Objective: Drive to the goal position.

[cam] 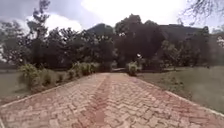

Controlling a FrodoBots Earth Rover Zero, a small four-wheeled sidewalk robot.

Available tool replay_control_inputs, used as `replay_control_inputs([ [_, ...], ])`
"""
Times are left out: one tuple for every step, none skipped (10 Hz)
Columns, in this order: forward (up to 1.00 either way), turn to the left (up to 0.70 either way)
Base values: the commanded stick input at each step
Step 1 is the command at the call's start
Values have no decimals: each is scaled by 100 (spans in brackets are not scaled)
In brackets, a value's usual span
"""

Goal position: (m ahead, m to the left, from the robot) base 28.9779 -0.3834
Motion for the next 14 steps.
replay_control_inputs([
  [70,0],
  [70,0],
  [70,0],
  [70,0],
  [70,0],
  [70,0],
  [70,0],
  [70,0],
  [70,0],
  [70,0],
  [70,0],
  [70,0],
  [70,0],
  [70,0],
])
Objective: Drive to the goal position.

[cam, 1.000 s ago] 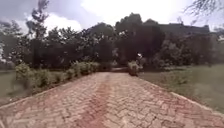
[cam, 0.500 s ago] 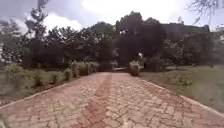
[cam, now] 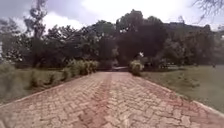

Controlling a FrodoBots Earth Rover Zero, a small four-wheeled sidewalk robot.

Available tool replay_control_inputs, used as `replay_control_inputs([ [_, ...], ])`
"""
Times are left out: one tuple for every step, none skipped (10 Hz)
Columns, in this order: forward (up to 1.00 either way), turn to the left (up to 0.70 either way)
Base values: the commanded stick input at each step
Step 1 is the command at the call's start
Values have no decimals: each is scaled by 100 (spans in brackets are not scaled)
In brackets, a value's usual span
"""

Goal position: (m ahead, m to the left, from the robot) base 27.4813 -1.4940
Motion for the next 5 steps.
replay_control_inputs([
  [70,0],
  [70,0],
  [70,0],
  [70,0],
  [70,0],
])
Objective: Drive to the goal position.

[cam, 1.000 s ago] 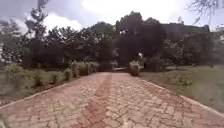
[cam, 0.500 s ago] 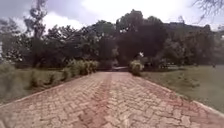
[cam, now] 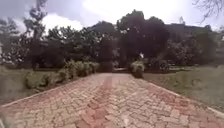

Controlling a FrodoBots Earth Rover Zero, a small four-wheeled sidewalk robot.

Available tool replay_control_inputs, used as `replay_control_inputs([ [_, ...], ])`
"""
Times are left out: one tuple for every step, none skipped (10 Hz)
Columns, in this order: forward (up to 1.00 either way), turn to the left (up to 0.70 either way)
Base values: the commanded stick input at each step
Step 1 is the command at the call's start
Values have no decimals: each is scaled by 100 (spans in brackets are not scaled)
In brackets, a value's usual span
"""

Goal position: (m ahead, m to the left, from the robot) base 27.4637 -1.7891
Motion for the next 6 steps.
replay_control_inputs([
  [70,0],
  [70,0],
  [70,0],
  [70,0],
  [70,0],
  [70,0],
])
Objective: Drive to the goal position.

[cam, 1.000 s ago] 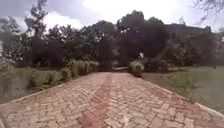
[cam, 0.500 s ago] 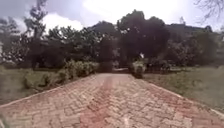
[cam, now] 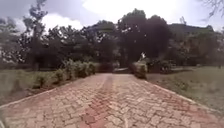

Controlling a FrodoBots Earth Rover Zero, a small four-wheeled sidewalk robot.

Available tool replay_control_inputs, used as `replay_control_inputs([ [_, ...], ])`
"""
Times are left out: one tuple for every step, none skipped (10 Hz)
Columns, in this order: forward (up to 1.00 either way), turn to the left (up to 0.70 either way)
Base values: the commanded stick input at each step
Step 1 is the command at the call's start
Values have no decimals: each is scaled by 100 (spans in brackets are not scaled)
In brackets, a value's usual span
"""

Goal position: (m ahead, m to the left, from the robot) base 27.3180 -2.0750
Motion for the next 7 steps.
replay_control_inputs([
  [70,0],
  [70,0],
  [70,0],
  [70,0],
  [70,0],
  [70,0],
  [70,0],
])
